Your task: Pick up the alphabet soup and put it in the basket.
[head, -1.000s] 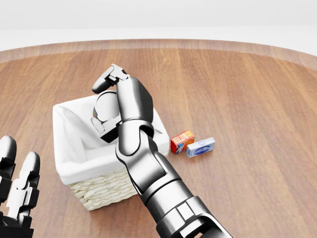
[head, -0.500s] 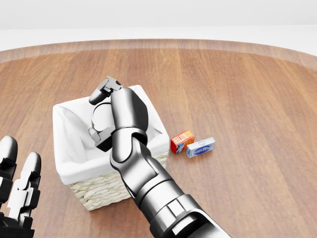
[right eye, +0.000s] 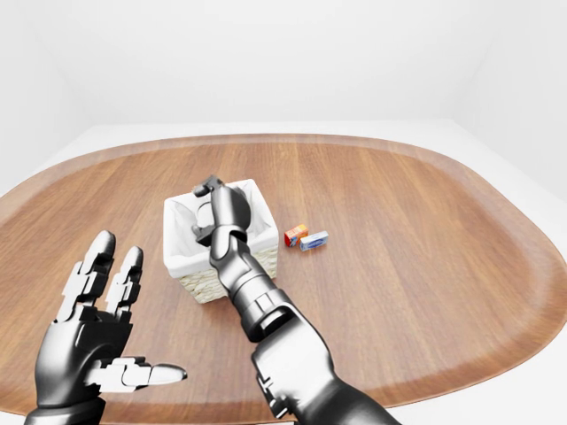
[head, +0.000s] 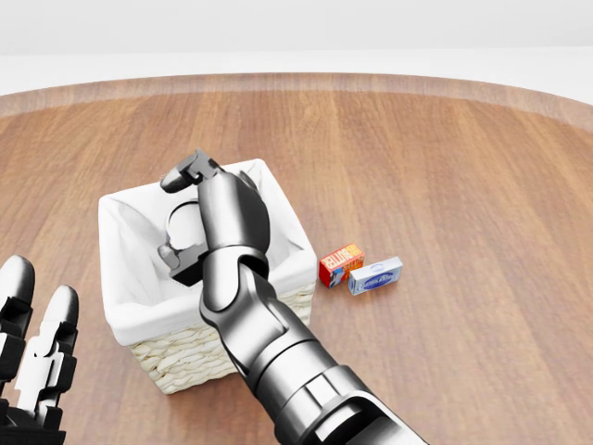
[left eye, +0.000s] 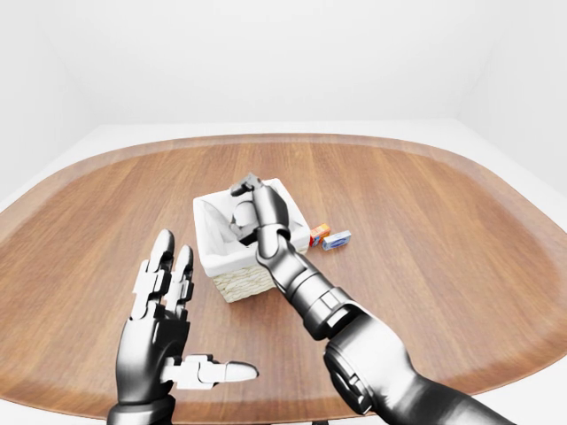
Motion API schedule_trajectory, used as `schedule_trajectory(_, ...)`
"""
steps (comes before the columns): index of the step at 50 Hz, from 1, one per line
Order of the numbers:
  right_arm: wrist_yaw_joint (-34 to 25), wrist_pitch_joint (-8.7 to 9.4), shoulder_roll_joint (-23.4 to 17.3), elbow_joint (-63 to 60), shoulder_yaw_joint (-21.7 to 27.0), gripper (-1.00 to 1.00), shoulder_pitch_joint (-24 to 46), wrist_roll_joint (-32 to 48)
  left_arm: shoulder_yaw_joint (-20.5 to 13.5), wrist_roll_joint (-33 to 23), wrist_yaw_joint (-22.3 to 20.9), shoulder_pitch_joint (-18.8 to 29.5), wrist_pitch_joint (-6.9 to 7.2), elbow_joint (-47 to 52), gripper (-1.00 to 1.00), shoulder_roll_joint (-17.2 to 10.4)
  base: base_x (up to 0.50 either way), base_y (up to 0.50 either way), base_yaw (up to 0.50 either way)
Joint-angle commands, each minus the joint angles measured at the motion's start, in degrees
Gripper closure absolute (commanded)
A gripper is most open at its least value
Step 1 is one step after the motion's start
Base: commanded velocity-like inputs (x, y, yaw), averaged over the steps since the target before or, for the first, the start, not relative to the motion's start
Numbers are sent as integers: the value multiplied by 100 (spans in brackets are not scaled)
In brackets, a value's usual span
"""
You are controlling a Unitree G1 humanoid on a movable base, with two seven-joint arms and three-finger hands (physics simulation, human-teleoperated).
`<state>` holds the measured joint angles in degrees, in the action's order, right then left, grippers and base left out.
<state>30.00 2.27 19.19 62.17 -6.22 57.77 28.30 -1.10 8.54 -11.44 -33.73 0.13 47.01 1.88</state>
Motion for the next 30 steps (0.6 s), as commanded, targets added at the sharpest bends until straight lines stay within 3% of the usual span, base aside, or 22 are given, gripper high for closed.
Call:
schedule_trajectory(1, 0, 48, 48, -91, -54, -100, 38, 173, 11, 0, -2, -21, -19, 5, -100, -6, 0, 0, 0)
schedule_trajectory(30, 0, 65, 78, -80, -64, -100, 16, 248, -22, 14, -33, -1, -9, -8, -100, 18, 0, 0, 0)
